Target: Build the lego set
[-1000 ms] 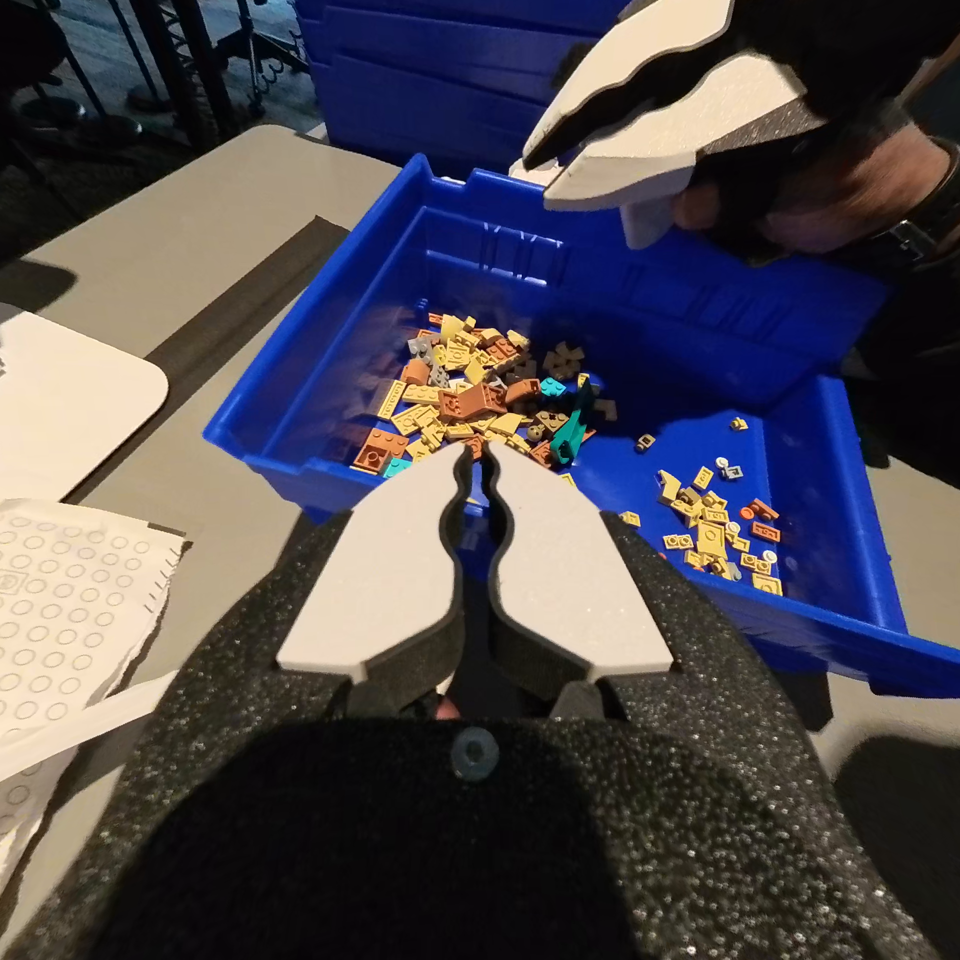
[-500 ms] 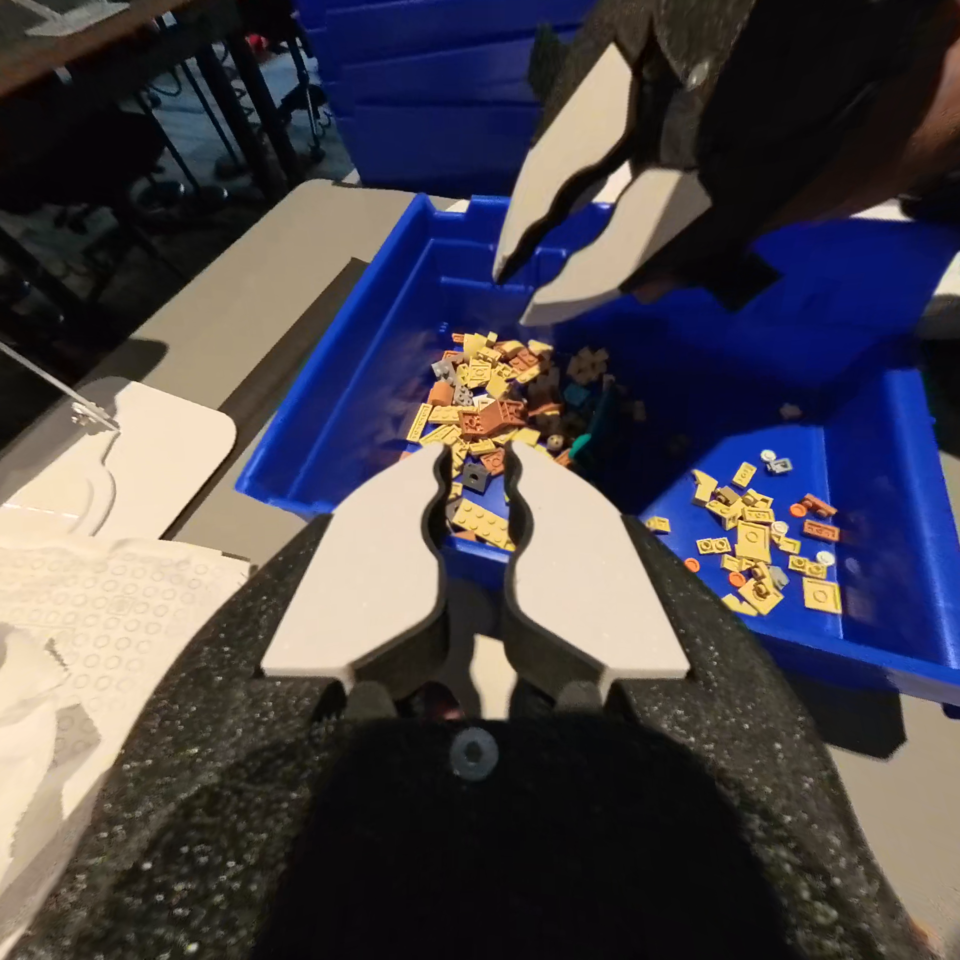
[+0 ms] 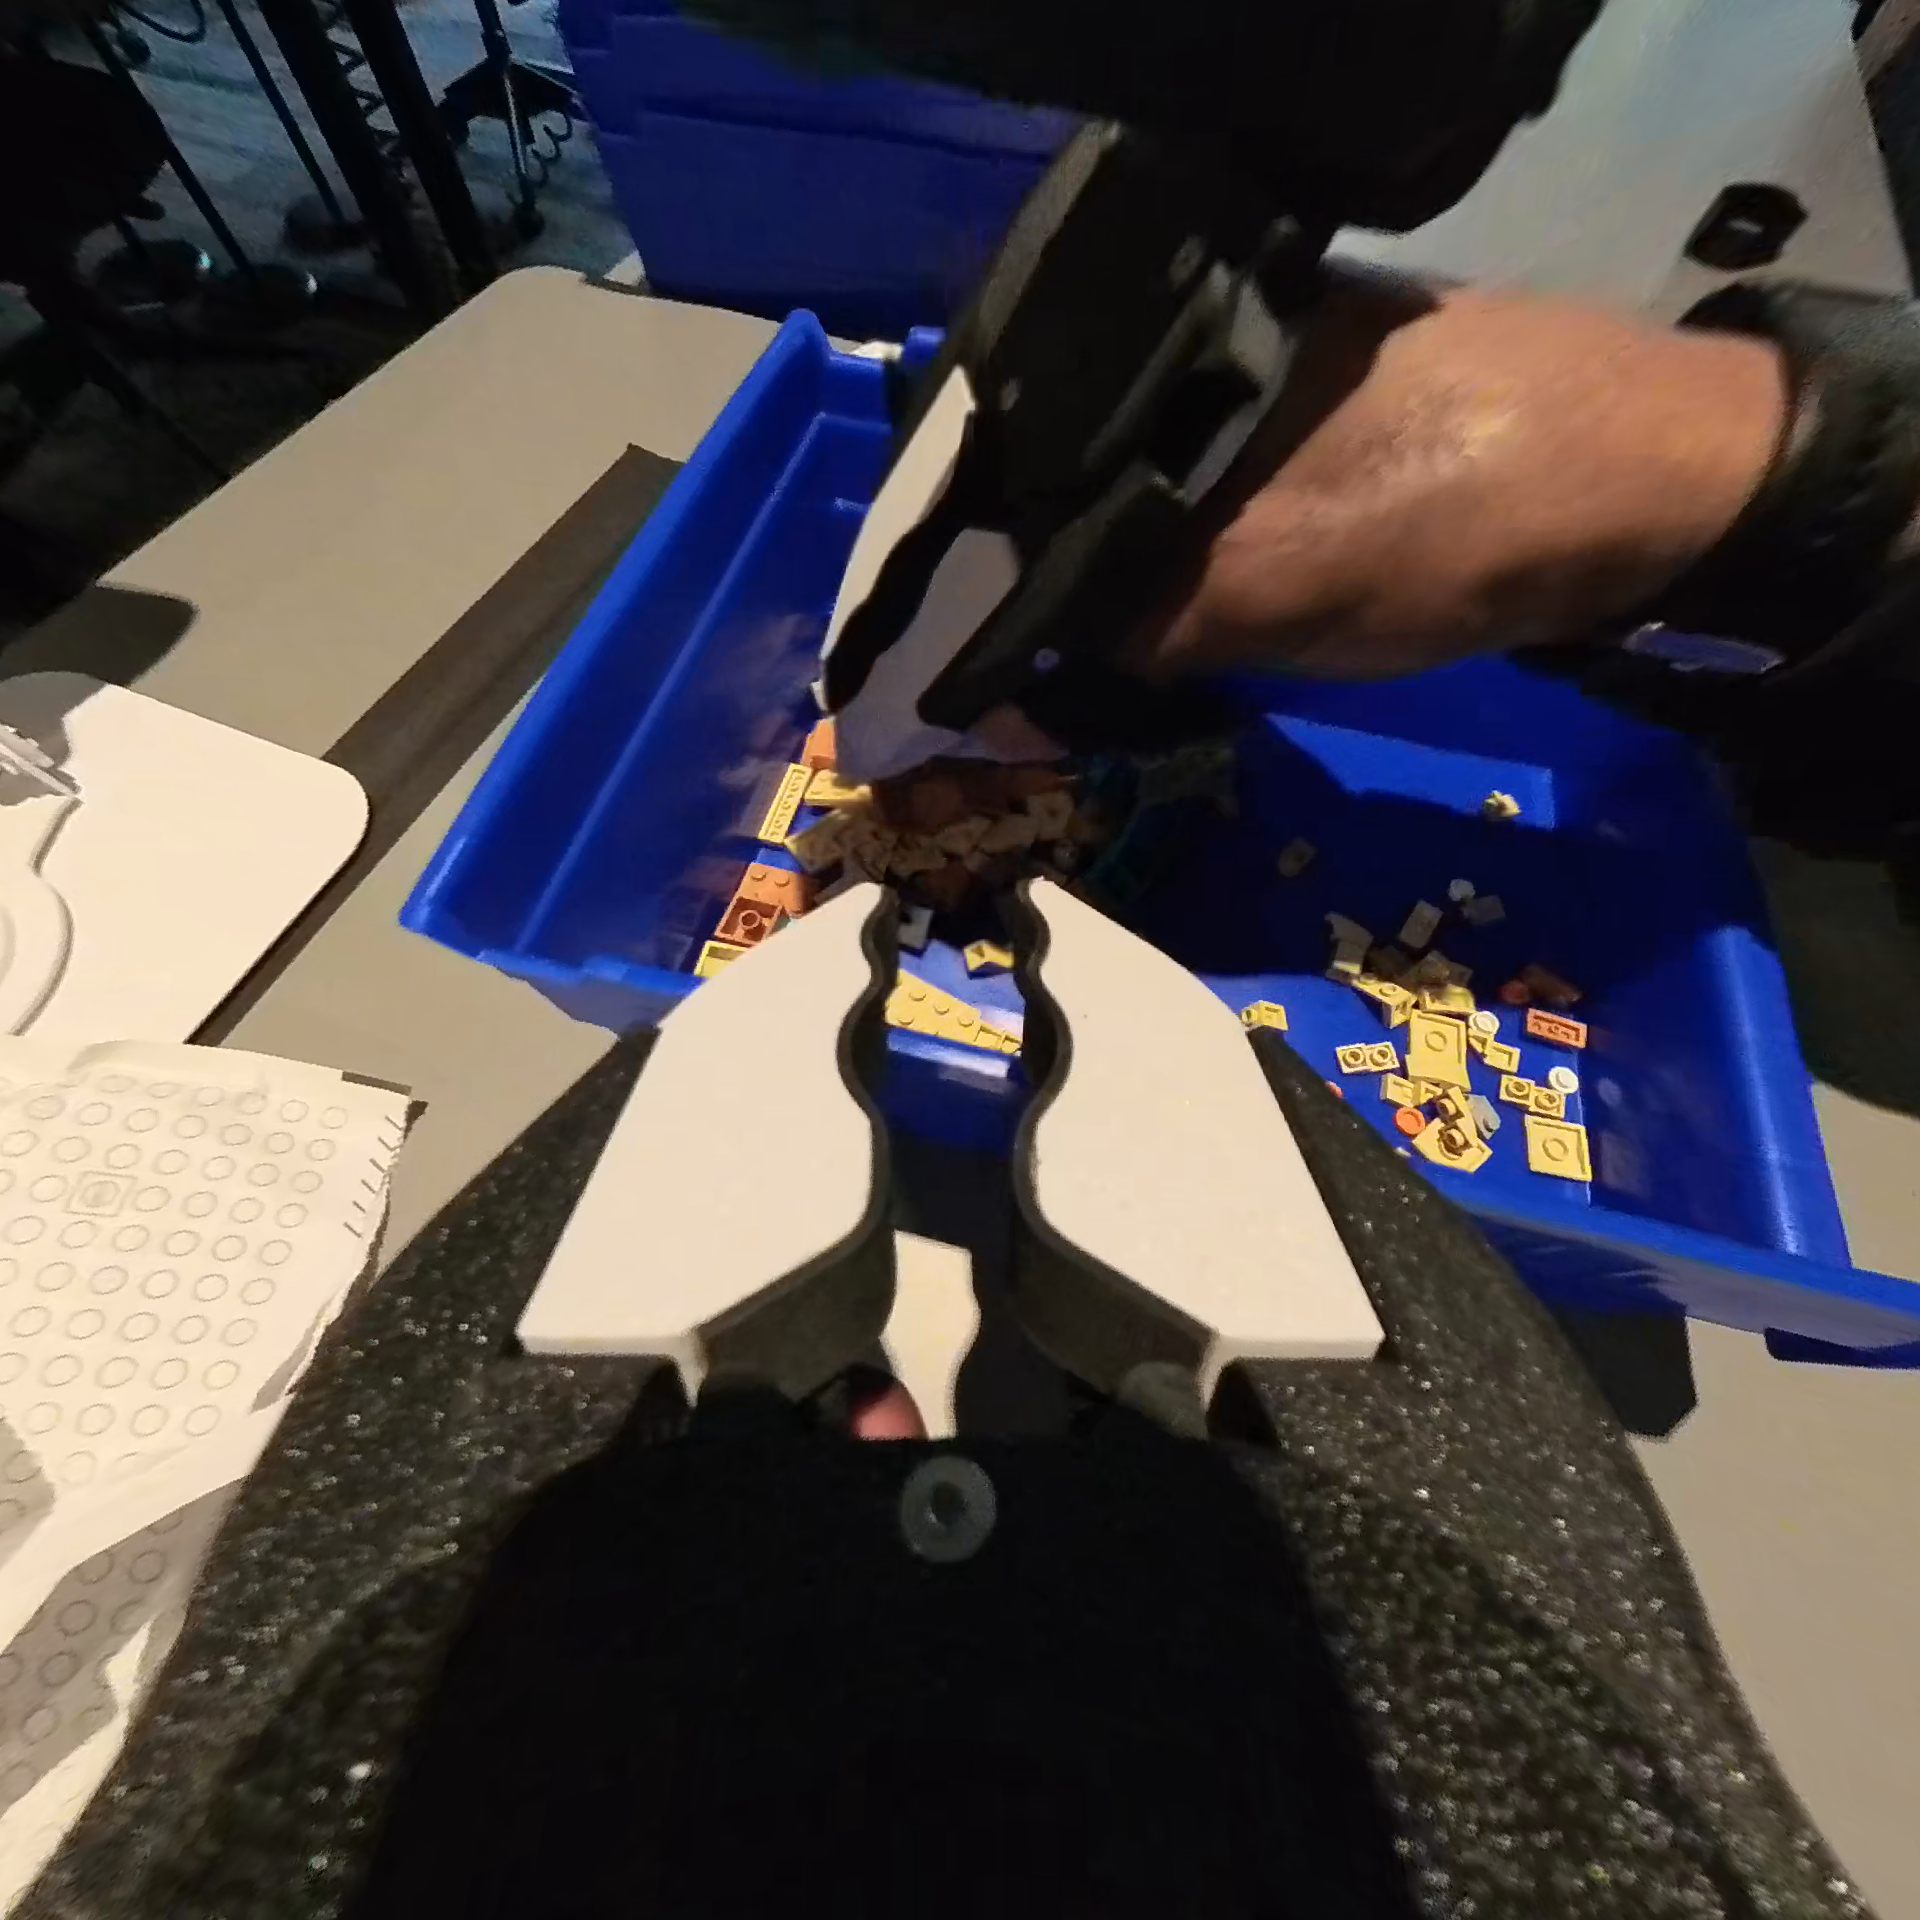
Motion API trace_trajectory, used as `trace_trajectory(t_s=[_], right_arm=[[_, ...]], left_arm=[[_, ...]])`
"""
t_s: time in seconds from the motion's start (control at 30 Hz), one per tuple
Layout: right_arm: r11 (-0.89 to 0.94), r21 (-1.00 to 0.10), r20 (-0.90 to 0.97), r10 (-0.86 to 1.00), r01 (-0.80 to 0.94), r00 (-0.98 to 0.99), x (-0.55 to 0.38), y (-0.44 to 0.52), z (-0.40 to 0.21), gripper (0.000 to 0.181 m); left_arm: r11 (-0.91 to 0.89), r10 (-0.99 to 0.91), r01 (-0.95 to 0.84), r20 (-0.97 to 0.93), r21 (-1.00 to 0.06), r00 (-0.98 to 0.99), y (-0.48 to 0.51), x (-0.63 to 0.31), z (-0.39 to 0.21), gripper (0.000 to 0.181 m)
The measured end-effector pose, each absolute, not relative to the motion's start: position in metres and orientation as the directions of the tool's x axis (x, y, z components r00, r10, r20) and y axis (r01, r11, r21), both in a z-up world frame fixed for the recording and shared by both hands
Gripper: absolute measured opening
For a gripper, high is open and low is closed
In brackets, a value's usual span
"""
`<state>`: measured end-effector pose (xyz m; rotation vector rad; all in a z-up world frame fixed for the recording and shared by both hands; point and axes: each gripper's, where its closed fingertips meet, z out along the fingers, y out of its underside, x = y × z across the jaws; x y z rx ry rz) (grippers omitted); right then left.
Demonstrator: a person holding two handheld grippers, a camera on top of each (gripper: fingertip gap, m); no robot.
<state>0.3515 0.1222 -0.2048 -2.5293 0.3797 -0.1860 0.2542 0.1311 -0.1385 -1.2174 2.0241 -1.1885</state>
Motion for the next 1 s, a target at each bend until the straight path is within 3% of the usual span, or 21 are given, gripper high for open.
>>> trace_trajectory(t_s=[0.2, 0.3, 1.0], right_arm=[[-0.785, -0.572, 0.165, -0.394, -0.237, 0.904, 0.374, 0.121, -0.216, 0.015], [-0.816, -0.526, 0.204, -0.394, -0.239, 0.896, 0.378, 0.117, -0.225, 0.018], [-0.813, -0.512, 0.120, -0.387, -0.277, 0.914, 0.370, 0.119, -0.231, 0.019]], left_arm=[[0.227, -0.868, -0.453, 0.032, -0.862, -0.496, 0.129, 0.253, -0.141, 0.020], [0.222, -0.866, -0.456, 0.041, -0.862, -0.499, 0.129, 0.253, -0.142, 0.021], [0.246, -0.866, -0.456, 0.017, -0.855, -0.500, 0.129, 0.252, -0.142, 0.020]])
